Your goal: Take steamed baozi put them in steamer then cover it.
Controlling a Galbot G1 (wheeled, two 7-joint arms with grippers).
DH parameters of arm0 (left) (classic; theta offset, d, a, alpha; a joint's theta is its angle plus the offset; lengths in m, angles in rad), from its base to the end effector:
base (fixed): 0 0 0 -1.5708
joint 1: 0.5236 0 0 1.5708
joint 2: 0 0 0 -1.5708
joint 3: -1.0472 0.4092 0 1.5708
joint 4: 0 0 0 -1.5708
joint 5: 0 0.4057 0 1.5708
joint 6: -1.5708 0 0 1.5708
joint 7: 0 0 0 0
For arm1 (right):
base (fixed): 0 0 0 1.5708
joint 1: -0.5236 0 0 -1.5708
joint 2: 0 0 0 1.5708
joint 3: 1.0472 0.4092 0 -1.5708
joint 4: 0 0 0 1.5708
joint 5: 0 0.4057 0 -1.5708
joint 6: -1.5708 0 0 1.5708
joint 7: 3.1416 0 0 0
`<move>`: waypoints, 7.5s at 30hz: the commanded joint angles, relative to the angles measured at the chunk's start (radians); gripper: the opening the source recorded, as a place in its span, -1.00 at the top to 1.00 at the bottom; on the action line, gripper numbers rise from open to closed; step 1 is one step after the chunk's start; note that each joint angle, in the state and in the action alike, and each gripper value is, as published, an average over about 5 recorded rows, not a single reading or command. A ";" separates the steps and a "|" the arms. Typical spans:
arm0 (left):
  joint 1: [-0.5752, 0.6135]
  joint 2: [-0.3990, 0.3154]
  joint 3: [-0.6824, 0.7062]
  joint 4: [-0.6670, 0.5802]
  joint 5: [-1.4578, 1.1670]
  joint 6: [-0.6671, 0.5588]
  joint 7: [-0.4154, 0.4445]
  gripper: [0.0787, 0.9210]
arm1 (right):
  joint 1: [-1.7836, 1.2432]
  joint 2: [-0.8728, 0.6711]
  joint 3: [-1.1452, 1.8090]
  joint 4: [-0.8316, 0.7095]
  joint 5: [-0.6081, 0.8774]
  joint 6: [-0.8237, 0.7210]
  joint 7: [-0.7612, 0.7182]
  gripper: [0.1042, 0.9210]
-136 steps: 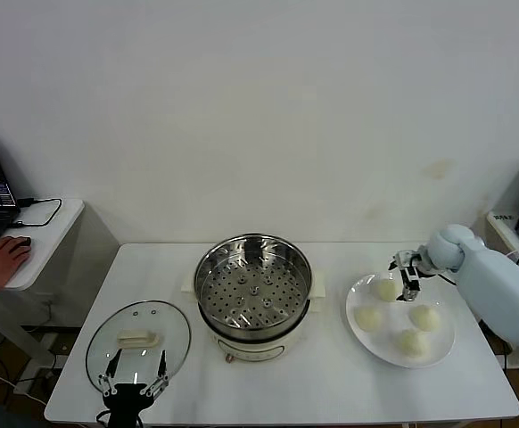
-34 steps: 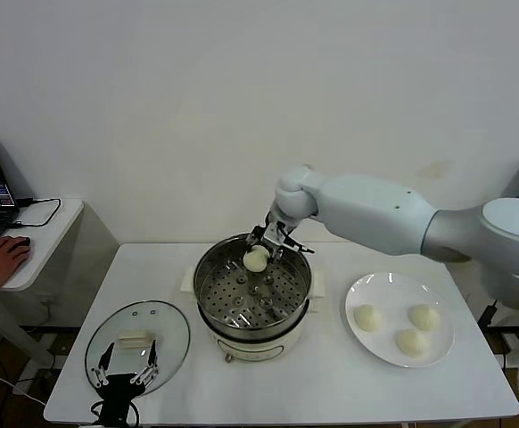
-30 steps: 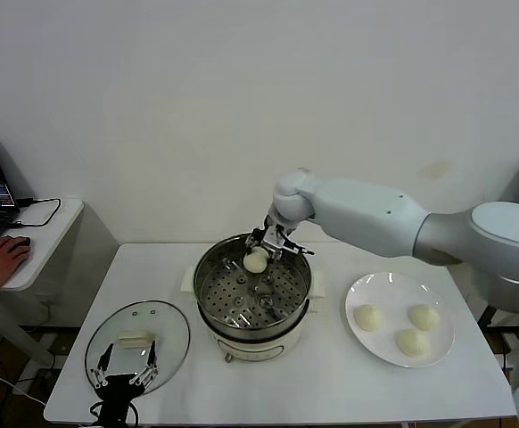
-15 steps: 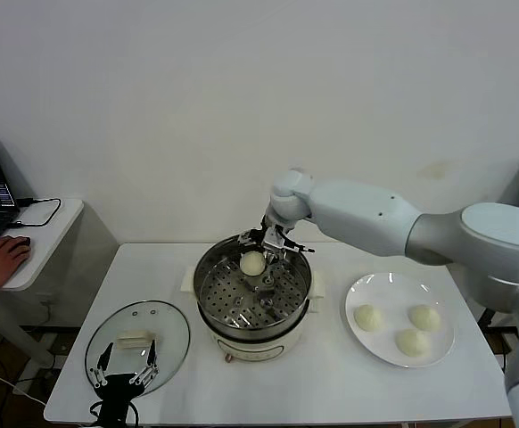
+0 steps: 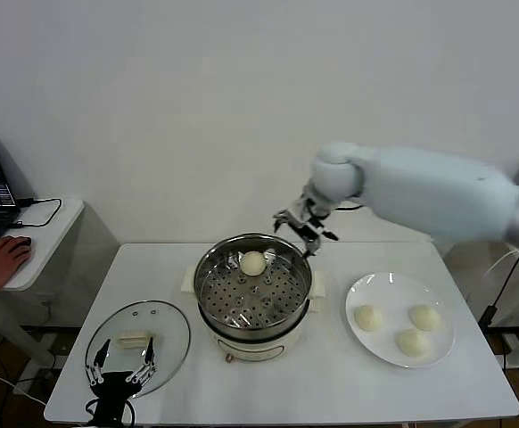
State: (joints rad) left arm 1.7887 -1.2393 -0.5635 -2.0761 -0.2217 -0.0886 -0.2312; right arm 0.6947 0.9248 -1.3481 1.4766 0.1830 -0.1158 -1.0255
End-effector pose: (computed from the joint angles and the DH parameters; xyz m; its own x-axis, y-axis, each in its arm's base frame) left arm 0.1288 0.0826 -0.3846 -0.9851 -0.0981 0.1411 -0.0860 0.9922 0.0900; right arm 0.6012 0.0387 -0.0176 -0.2733 -0.2253 0.9352 -0.7299 -0.5846 -0.3541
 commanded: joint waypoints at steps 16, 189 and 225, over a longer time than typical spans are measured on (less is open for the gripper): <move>0.000 0.012 0.001 0.001 0.003 -0.001 0.002 -0.77 | -0.456 -0.532 0.263 0.149 -0.179 -0.211 -0.021 -0.76; -0.013 -0.005 0.005 0.013 0.059 -0.002 0.004 -0.77 | -0.884 -0.698 0.685 0.217 -0.276 -0.153 -0.125 -0.76; 0.000 -0.010 -0.010 0.018 0.060 -0.005 0.003 -0.77 | -1.051 -0.455 0.800 -0.031 -0.391 -0.161 -0.020 -0.62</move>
State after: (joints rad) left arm 1.7869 -1.2494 -0.5721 -2.0576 -0.1621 -0.0949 -0.2280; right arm -0.3209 0.4273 -0.5742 1.4910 -0.1901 -0.2806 -1.0555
